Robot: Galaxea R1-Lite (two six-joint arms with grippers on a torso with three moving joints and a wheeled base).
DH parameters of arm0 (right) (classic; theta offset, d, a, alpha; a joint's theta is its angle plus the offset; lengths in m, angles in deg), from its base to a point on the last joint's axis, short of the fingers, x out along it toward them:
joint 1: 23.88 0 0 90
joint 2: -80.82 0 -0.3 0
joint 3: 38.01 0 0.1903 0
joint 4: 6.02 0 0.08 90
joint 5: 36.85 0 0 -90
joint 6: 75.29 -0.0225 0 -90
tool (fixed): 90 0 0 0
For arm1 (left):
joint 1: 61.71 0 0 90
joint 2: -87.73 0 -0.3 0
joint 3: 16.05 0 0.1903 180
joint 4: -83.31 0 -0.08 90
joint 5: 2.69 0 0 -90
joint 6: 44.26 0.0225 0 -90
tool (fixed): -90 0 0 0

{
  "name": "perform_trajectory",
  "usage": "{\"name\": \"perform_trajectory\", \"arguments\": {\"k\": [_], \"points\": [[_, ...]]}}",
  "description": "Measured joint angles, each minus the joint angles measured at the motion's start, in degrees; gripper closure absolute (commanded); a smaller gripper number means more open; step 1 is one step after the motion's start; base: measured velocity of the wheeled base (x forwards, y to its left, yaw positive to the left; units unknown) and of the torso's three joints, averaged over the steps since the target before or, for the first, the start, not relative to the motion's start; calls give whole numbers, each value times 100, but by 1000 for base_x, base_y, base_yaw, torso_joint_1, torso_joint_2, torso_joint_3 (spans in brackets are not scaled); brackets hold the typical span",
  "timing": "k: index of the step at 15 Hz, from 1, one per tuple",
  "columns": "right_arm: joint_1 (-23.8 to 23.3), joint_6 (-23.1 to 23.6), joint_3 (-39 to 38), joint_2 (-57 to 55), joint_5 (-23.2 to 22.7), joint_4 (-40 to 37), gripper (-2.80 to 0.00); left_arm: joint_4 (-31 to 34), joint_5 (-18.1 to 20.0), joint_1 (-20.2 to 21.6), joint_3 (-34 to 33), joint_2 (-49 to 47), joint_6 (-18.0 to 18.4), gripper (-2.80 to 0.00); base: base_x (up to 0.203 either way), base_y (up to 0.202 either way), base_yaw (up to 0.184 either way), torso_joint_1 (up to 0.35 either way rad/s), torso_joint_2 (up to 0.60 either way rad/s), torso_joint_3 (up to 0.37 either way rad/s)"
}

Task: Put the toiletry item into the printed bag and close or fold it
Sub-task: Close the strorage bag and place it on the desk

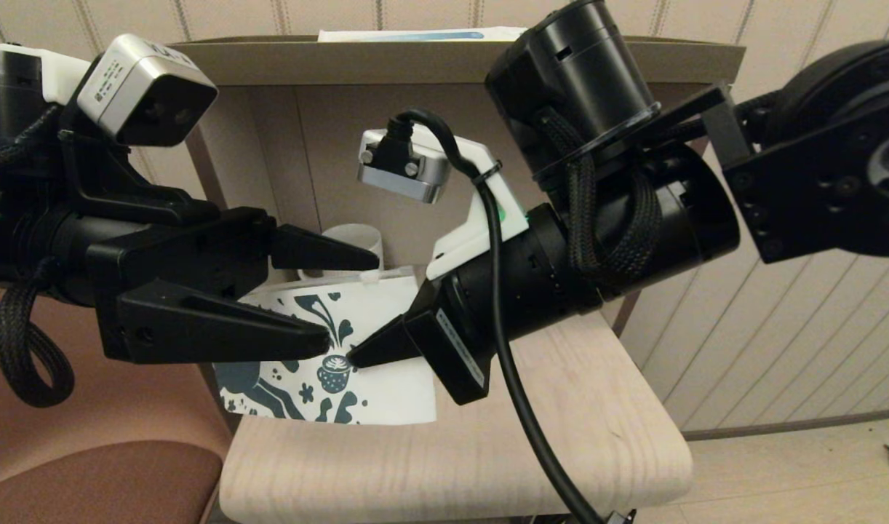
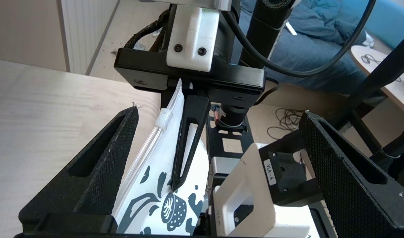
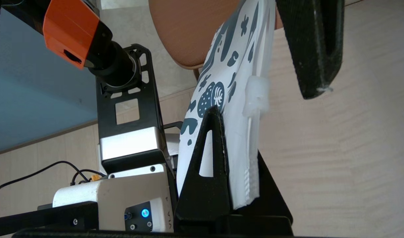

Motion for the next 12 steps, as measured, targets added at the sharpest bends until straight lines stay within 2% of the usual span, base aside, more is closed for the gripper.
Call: {"name": "perform_trajectory", "arguments": {"k": [12], "points": [[-24, 0, -22, 21, -1, 0, 0, -15, -4, 7, -37, 43, 23, -280, 0, 0, 0, 0, 0, 0]]}}
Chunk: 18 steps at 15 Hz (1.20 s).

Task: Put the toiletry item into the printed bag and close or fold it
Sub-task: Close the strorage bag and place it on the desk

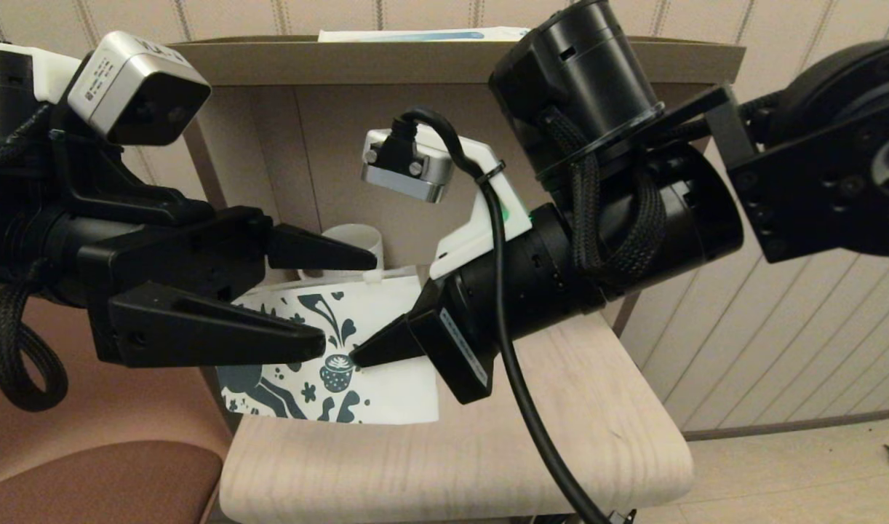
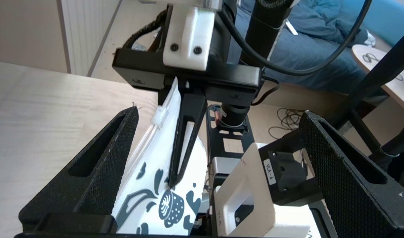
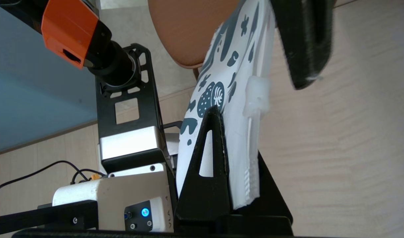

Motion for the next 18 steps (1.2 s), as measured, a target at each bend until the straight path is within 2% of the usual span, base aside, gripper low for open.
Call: {"name": "perform_trajectory", "arguments": {"k": [18], "points": [[22, -27, -28, -13, 1, 9, 0, -11, -7, -63, -10, -12, -9, -280, 0, 0, 0, 0, 0, 0]]}}
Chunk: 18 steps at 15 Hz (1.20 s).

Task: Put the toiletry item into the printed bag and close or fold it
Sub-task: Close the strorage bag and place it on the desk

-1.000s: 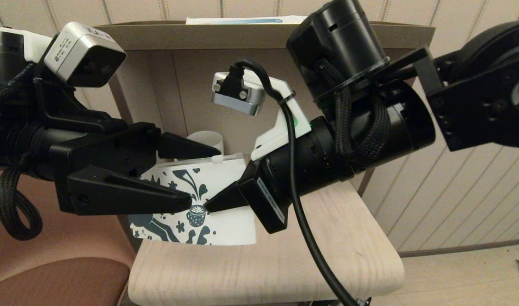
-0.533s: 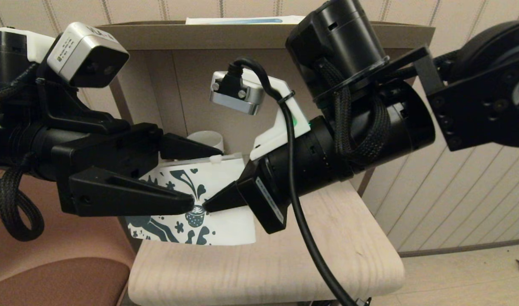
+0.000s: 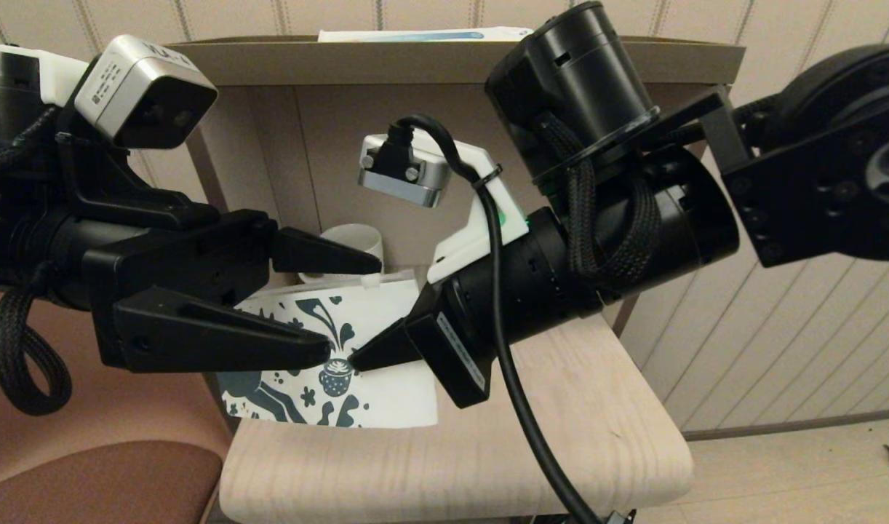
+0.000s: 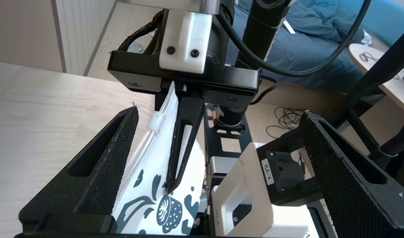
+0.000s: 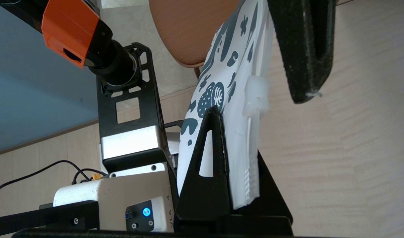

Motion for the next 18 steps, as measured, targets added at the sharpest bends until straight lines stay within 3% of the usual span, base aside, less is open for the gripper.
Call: {"name": "perform_trajectory", "arguments": {"k": [8, 9, 18], "points": [[-22, 0, 13, 0, -1, 2, 0, 9, -11, -2, -20, 6, -2, -280, 0, 0, 0, 0, 0, 0], [-22, -2, 13, 0, -1, 2, 0, 6, -11, -2, -22, 8, 2, 0, 0, 0, 0, 0, 0, 0], [-19, 0, 117, 0, 5, -2, 0, -7, 0, -5, -22, 20, 9, 0, 0, 0, 0, 0, 0, 0]]}}
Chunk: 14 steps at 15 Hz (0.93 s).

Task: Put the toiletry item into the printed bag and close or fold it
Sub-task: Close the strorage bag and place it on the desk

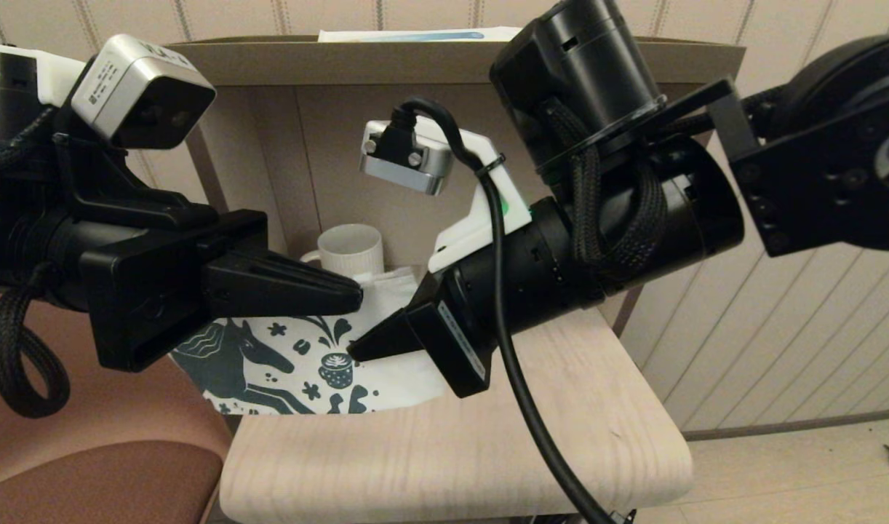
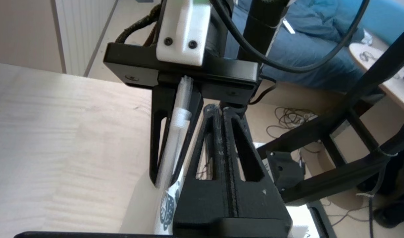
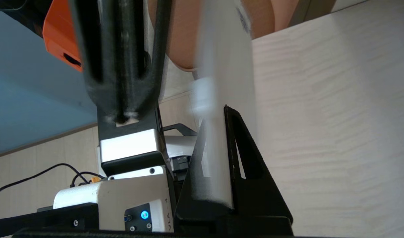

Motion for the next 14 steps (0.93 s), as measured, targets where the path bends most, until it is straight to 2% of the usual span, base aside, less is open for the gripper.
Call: {"name": "perform_trajectory", "arguments": {"k": [10, 11, 14], "points": [[-31, -9, 153, -16, 2, 1, 0, 2, -48, -5, 55, -28, -33, 0, 0, 0, 0, 0, 0, 0], [-31, -9, 153, -17, 5, 0, 0, 0, -56, -5, 39, -24, -30, -280, 0, 0, 0, 0, 0, 0], [-25, -9, 135, -17, 5, -4, 0, -10, -166, -2, 37, -17, -26, -280, 0, 0, 0, 0, 0, 0]]}}
